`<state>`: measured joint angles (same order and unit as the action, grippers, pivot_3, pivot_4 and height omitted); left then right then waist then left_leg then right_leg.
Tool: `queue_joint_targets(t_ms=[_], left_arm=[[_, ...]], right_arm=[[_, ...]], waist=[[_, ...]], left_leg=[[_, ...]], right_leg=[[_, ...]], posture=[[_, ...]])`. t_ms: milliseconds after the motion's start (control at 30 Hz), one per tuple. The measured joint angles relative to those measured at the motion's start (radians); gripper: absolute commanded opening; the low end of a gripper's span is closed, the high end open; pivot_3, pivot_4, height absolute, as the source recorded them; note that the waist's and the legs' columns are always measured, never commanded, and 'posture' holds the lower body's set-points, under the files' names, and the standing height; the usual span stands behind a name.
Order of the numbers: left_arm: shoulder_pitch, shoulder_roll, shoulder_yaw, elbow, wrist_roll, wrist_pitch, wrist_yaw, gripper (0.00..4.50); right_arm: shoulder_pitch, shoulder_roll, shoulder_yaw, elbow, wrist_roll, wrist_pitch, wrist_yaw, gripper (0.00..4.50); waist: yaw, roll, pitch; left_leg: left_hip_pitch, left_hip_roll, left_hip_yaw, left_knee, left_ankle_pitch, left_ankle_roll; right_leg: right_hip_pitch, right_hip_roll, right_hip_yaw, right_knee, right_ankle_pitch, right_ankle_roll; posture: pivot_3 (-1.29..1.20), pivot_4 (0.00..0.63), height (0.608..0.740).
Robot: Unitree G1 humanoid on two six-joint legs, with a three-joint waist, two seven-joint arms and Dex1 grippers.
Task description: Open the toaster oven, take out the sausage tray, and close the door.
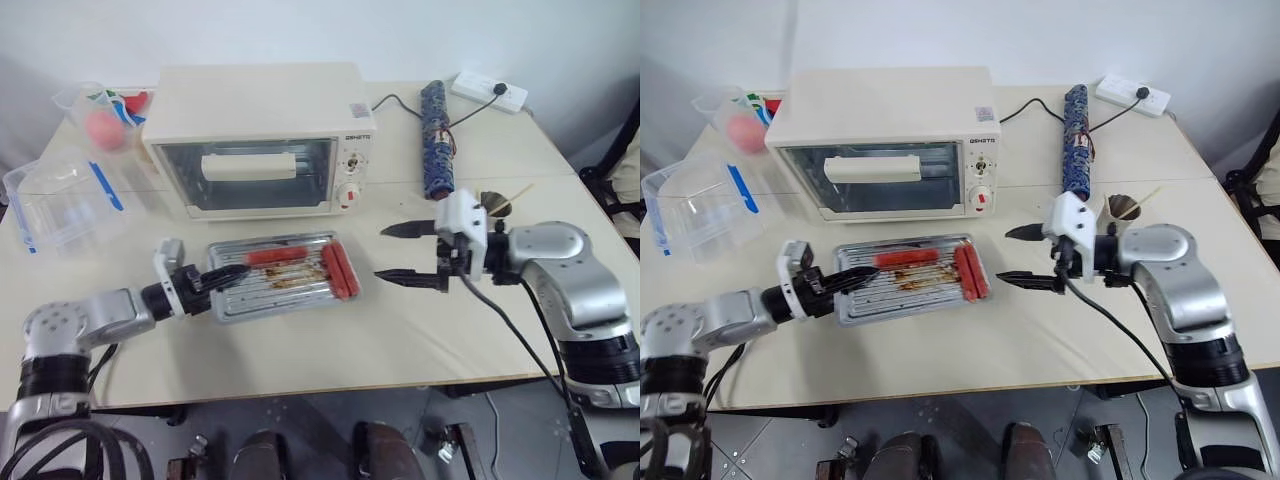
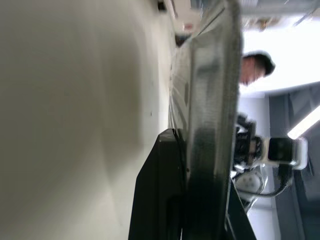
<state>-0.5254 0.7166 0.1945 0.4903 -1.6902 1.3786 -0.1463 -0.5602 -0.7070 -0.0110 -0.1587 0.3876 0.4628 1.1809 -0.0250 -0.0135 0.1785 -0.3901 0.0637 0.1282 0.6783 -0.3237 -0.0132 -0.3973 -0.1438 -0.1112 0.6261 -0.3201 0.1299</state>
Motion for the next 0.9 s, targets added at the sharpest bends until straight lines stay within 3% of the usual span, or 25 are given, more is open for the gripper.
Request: queue_joint_targets(t_ms=[467,567,900], left_arm=[[-0.231,-0.068,-0.119,0.19,0.546,0.024,-0.472,0.0],[-0.263,-0.077,-0.162,0.205,0.65,-0.005,-0.548,0.64],[-0.313,-0.081,-0.173,0.3,0.835,-0.026,-0.735,3.52]], right_arm=[[0.171,-0.122,-0.078,0.004,0.044,0.008,0.013,4.47],[0.17,-0.122,-0.083,0.001,0.045,0.008,-0.015,4.5],[0.161,-0.122,-0.082,0.004,0.044,-0.004,-0.046,4.5]], waist=[[0.033,0.001,0.0],[0.041,0.001,-0.001],[0.036,0.001,-0.001]], left_leg=[[0.002,0.0,0.002,0.003,0.002,0.0],[0.003,0.0,0.002,0.004,0.003,-0.001],[0.002,0.0,0.003,0.003,0.003,0.0]], right_leg=[[0.002,0.0,0.002,0.0,0.0,0.0],[0.003,0.0,0.002,0.001,0.0,0.0],[0.001,0.0,0.002,0.001,0.0,0.0]], posture=[[0.0,0.15,0.74],[0.0,0.15,0.74],[0.0,0.15,0.74]])
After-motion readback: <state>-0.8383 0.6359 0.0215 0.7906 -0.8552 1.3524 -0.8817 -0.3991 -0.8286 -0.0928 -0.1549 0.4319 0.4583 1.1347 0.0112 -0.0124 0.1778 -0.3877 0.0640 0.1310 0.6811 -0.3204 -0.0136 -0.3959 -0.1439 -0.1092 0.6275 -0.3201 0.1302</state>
